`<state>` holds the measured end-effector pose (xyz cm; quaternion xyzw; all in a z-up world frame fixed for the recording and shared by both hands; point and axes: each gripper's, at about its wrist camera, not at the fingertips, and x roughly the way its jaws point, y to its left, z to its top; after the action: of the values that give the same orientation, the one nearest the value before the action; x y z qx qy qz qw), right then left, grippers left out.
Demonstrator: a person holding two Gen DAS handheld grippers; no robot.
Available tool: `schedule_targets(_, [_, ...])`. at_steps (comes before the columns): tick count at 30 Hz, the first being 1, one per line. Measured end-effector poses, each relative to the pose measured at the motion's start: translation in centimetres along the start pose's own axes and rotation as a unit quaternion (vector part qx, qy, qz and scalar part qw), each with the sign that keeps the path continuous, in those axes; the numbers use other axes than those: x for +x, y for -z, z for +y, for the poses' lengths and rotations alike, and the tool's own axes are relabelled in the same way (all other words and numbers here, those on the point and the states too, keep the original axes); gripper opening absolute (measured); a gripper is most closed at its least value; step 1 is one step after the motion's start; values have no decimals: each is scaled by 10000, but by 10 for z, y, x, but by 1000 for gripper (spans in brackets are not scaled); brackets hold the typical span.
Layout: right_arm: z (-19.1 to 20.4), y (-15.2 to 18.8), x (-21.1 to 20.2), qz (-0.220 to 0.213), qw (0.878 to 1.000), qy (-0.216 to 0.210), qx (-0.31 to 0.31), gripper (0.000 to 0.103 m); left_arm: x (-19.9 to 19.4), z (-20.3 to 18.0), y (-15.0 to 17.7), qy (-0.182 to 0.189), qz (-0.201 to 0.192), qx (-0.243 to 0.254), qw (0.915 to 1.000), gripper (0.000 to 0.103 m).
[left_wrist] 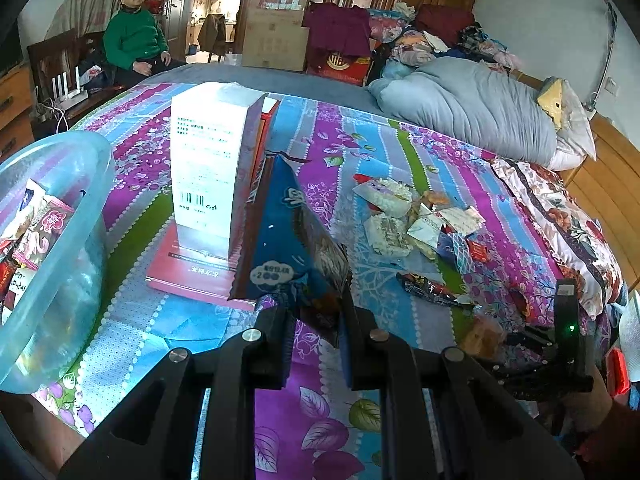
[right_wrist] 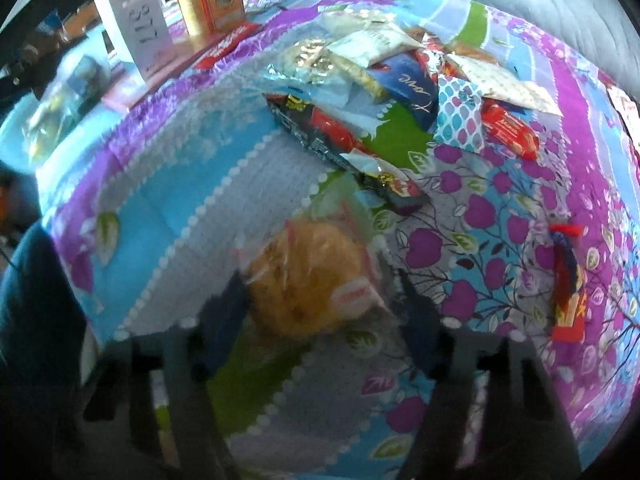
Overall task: Organize snacks
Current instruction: 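Carry the blue packet and bread bun packet over the clear tub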
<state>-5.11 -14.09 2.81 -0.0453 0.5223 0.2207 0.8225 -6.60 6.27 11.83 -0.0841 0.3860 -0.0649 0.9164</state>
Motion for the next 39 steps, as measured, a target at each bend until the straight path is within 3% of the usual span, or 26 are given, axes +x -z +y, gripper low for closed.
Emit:
schedule_targets(11, [-23, 4, -40, -683, 9907, -202, 1162, 54, -15, 13, -8, -154, -185, -22, 9997, 18])
schedule_targets(19, [5, -40, -90, -1311, 9845, -334, 1114, 54, -46, 43, -29, -362, -583, -305, 9972, 18])
schedule_targets(28, [95, -129, -145, -2108, 9737, -825, 249, 54, -103, 106, -50, -564, -1251, -764, 9876, 18])
schedule_targets(39, [239, -219, -143, -2182, 9590, -1627, -795, 54, -157, 198, -56, -864, -1757, -1543, 9684, 18])
